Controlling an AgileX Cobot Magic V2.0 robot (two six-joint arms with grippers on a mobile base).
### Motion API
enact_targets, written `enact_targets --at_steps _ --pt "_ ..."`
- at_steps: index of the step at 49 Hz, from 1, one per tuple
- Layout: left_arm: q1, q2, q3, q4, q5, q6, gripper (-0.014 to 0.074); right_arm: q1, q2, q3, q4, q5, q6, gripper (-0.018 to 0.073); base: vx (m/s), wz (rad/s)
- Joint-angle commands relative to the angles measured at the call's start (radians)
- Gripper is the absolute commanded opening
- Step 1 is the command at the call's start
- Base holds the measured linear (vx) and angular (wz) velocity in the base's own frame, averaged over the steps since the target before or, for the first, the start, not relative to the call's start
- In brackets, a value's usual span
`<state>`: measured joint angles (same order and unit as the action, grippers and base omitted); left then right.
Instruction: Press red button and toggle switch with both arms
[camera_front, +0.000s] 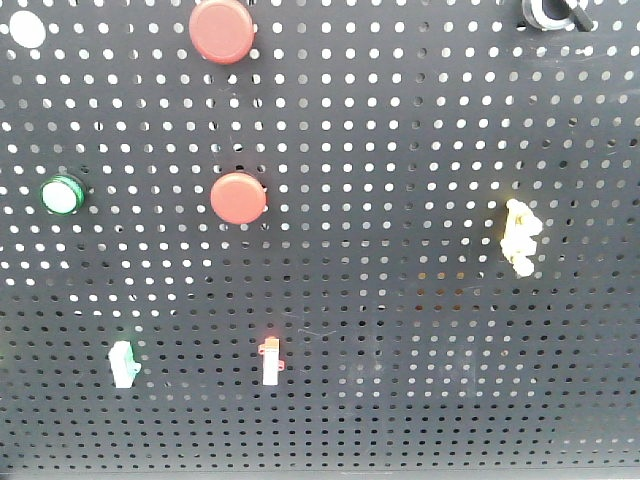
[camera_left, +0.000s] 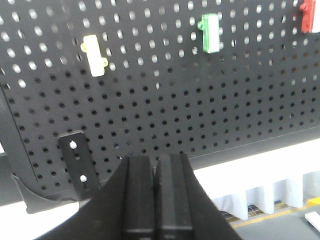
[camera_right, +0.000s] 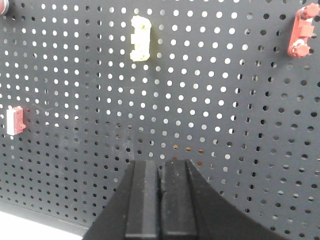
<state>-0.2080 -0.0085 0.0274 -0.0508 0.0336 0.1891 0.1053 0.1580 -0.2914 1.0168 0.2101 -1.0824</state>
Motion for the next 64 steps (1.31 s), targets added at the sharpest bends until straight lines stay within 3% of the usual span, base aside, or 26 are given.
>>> enact_targets --at_steps 1,39,42,44,47,53,55,57,61,64 --pt "0.000 0.000 0.035 0.004 -0.075 -0.015 0.0002 -0.007 0.009 -0.026 0.015 -0.040 -0.004 -0.0003 0.00 0.00" --pt "0.000 0.001 0.035 0.004 -0.075 -0.015 0.0002 -0.007 0.009 -0.026 0.013 -0.040 -0.004 -0.0003 0.00 0.00" --pt "0.000 0.001 0.035 0.004 -0.075 -0.015 0.0002 -0.007 0.009 -0.026 -0.027 -0.042 -0.004 -0.0003 0.00 0.00" --pt "0.000 0.001 0.035 0.004 -0.075 -0.015 0.0002 -0.007 0.009 -0.026 -0.111 -0.039 0.033 -0.0003 0.00 0.00" --pt "0.000 0.001 0.035 0.004 -0.075 -0.015 0.0002 -0.007 0.009 -0.025 -0.312 -0.008 0.187 -0.0003 0.00 0.00" --pt "0.000 0.001 0.035 0.004 -0.075 -0.015 0.0002 -0.007 0.009 0.014 -0.761 -0.009 0.734 -0.0003 0.00 0.00" --pt "0.000 0.001 0.035 0.004 -0.075 -0.015 0.0002 -0.007 0.005 0.052 -0.943 -0.033 0.966 -0.0003 0.00 0.00" --pt "0.000 0.001 0.035 0.004 -0.075 -0.015 0.0002 -0.007 -0.001 0.085 -1.045 -0.062 1.096 -0.0003 0.00 0.00" --pt "0.000 0.001 0.035 0.004 -0.075 -0.015 0.0002 -0.008 -0.028 0.159 -1.155 -0.137 1.233 -0.0003 0.00 0.00" --pt "0.000 0.001 0.035 0.004 -0.075 -0.015 0.0002 -0.010 -0.061 0.220 -1.148 -0.176 1.231 -0.0003 0.00 0.00"
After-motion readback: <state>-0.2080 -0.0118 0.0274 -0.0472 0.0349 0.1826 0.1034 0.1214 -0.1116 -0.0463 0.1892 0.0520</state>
